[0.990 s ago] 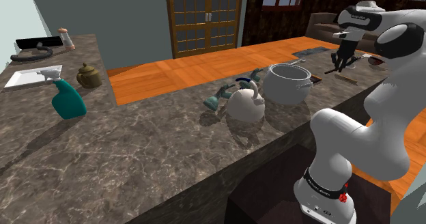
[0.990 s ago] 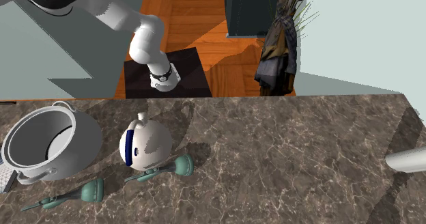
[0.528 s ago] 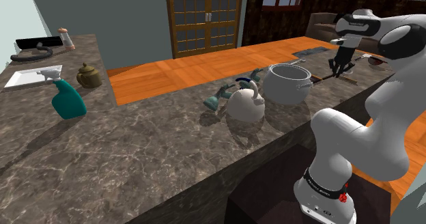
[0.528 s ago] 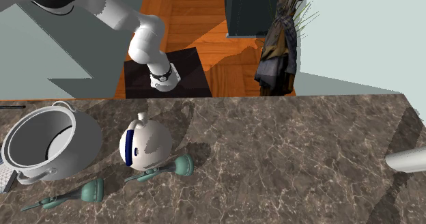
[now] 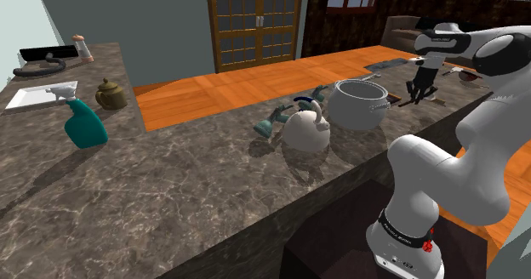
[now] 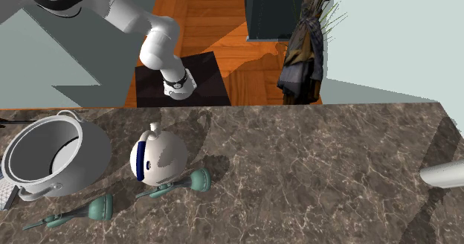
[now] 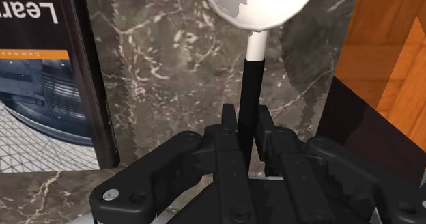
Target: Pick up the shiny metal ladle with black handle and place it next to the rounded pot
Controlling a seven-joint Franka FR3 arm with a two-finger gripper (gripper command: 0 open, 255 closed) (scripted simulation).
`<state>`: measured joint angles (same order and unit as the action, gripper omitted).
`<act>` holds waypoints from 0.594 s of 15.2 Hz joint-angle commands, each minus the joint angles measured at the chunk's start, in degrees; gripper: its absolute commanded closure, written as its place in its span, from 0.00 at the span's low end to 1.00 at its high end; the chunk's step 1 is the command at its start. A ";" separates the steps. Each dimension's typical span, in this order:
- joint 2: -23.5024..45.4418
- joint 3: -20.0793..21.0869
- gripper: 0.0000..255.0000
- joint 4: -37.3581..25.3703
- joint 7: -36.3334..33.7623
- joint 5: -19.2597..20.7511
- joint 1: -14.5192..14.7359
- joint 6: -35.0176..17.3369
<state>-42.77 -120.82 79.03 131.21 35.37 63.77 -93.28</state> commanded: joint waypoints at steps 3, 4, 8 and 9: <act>-0.69 -0.42 1.00 2.63 -0.70 0.72 -0.64 -2.75; -0.94 -0.59 1.00 3.08 -0.85 0.93 -0.68 -3.32; -2.00 -1.30 1.00 4.70 -1.43 1.84 -0.75 -5.56; -2.54 -1.68 1.00 5.38 -1.71 2.29 -0.73 -6.58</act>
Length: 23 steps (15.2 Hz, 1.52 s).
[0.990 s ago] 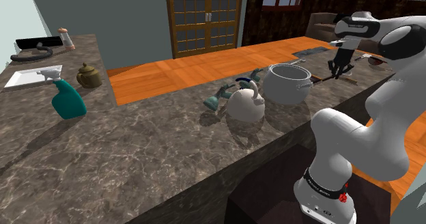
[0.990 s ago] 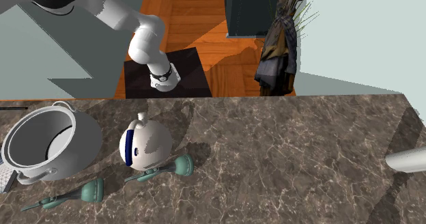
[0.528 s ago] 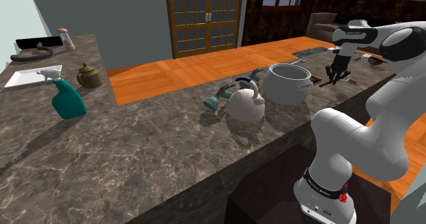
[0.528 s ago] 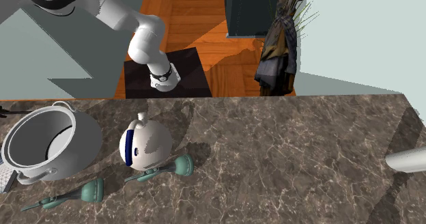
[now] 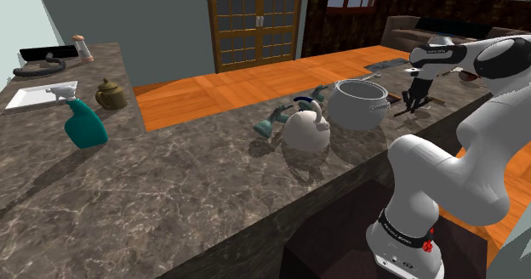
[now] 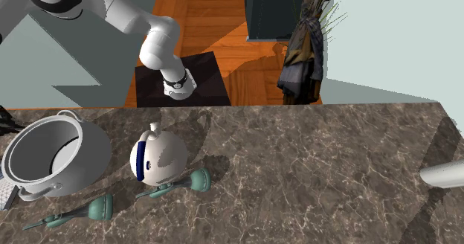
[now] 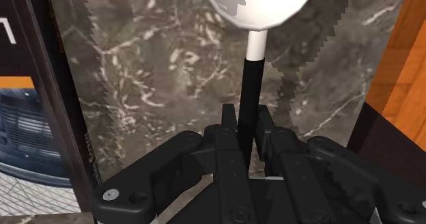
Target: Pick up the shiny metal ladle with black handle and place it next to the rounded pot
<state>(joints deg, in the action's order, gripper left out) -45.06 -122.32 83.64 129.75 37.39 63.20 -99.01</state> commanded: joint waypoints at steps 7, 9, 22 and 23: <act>-0.24 -0.18 1.00 0.77 -0.25 0.28 -0.16 -0.85; -0.24 -0.18 0.00 0.77 -0.25 0.28 -0.15 -0.85; 1.00 0.69 0.00 -5.61 1.30 -1.32 1.77 5.35; 1.00 0.69 0.00 -5.61 1.30 -1.32 1.77 5.35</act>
<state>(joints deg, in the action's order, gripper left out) -44.08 -121.64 78.06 131.05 36.09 64.96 -93.71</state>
